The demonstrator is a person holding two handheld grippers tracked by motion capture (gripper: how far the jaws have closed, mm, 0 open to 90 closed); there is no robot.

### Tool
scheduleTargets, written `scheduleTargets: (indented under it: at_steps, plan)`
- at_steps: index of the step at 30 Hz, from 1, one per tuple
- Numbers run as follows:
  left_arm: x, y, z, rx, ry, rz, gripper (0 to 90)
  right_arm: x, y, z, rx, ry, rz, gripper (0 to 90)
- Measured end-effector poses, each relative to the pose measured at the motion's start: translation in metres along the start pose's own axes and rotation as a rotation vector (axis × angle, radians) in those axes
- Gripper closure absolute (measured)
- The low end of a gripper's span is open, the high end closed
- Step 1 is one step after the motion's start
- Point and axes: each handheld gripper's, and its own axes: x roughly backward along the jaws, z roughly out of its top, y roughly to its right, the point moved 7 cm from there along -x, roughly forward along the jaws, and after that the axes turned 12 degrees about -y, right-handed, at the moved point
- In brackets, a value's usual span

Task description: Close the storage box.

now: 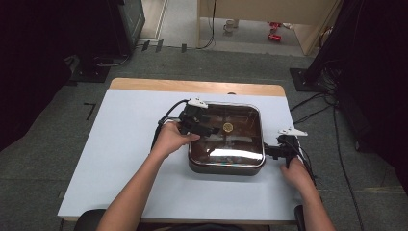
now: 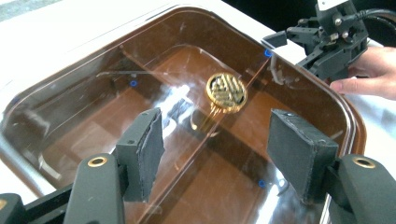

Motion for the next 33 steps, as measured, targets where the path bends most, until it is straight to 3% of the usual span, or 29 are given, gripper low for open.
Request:
scheduleTargets:
  at_steps: [18, 33]
  plan:
    - [0.029, -0.01, -0.051, -0.009, 0.008, 0.087, 30.6, 0.0, 0.0, 0.0, 0.001, -0.001, -0.001, 12.4]
    - [0.041, -0.032, -0.097, 0.044, 0.033, 0.17, 27.0, 0.0, 0.0, 0.0, 0.0, -0.001, 0.0, 12.4]
